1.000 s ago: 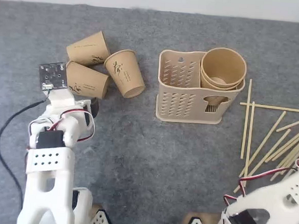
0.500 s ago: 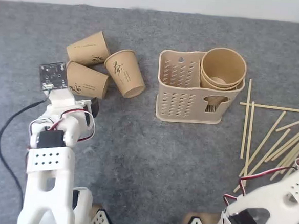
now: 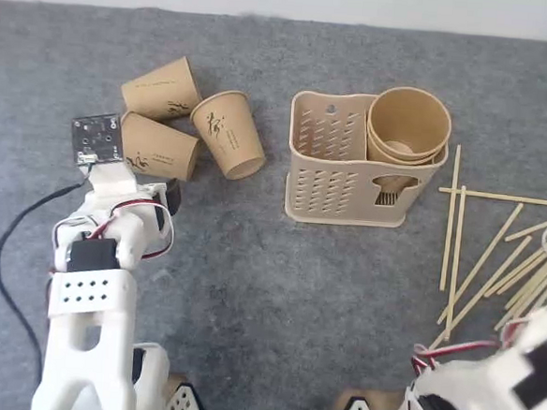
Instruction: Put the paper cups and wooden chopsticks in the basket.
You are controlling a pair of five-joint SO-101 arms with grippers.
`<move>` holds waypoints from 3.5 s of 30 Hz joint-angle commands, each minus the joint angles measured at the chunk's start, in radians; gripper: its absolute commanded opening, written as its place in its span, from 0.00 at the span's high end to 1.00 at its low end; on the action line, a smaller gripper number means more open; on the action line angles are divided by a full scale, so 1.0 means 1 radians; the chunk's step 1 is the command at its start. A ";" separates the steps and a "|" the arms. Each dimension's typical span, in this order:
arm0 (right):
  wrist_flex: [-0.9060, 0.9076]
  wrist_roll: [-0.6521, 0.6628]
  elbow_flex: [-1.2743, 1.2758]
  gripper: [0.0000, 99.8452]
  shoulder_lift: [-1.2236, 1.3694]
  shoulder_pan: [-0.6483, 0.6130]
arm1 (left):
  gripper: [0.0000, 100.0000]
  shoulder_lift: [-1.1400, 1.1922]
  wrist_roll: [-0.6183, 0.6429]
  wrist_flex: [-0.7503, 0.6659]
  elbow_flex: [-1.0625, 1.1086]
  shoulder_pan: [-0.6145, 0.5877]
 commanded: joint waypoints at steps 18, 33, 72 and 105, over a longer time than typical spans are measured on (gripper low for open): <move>-0.193 -0.388 -0.003 0.99 -0.587 -0.751 | 0.78 -0.034 0.086 -0.080 -0.004 -0.112; -0.584 -0.387 -0.002 0.99 -0.400 -1.208 | 0.78 -0.040 0.081 -0.080 0.008 -0.106; -1.336 -0.387 0.974 0.97 -0.604 -1.152 | 0.78 -0.040 0.078 -0.081 0.010 -0.106; -0.131 -0.390 1.080 0.88 -1.567 -0.717 | 0.78 -0.031 0.084 -0.107 0.005 -0.107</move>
